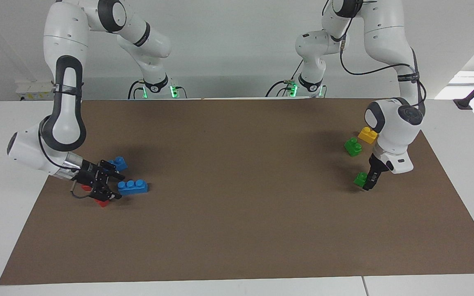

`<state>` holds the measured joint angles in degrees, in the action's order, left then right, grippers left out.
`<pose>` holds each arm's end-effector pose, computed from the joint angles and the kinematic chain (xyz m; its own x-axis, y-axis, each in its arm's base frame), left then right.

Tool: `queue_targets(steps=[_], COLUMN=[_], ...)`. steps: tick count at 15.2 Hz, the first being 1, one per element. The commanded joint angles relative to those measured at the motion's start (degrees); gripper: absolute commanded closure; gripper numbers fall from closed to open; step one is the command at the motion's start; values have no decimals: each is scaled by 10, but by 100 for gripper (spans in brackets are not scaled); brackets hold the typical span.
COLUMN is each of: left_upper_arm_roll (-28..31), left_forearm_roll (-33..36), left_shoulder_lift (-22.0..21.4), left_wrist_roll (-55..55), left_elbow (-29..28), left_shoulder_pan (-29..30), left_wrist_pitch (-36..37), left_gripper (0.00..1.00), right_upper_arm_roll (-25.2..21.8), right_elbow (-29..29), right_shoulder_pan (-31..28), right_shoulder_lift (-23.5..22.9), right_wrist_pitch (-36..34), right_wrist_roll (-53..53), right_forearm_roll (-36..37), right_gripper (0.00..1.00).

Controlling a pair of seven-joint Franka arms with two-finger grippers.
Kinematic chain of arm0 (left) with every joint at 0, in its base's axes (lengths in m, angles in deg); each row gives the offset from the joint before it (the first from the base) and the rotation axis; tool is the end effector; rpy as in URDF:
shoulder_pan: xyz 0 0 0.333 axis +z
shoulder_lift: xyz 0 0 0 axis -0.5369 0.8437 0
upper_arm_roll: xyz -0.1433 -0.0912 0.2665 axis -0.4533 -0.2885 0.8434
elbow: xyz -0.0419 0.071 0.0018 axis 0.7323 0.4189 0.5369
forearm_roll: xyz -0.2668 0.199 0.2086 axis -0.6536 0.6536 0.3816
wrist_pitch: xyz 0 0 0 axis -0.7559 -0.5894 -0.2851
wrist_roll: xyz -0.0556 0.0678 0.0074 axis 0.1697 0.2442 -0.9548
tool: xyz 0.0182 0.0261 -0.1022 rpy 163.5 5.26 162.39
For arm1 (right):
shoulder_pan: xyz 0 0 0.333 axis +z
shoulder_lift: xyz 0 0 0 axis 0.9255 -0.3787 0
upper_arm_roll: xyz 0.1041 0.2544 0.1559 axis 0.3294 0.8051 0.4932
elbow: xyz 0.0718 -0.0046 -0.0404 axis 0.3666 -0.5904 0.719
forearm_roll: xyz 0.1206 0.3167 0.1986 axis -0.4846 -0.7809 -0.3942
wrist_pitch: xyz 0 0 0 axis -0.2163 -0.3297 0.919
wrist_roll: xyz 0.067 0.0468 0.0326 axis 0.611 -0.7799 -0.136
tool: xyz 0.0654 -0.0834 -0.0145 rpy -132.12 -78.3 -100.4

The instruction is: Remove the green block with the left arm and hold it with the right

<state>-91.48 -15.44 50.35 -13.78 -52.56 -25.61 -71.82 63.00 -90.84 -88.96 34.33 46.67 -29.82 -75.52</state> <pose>0.6071 0.0339 0.3029 0.6349 0.7657 0.1027 0.7584 -0.6431 0.1062 0.6264 -0.1259 0.3012 0.1713 -0.7992 -0.5761 -0.9841 -0.1113 -0.1383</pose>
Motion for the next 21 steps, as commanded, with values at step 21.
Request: queue_targets(steps=[21], left_upper_arm_roll=[2], left_forearm_roll=[-2], left_shoulder_lift=[-126], left_wrist_roll=[366], left_elbow=[166], left_shoulder_pan=[-42], left_wrist_pitch=[341], left_gripper=[0], right_upper_arm_roll=[18], right_elbow=[185], right_shoulder_pan=[140], right_shoulder_lift=[213], right_wrist_pitch=[-257], right_wrist_roll=[-326], right_forearm_roll=[334], right_gripper=[0])
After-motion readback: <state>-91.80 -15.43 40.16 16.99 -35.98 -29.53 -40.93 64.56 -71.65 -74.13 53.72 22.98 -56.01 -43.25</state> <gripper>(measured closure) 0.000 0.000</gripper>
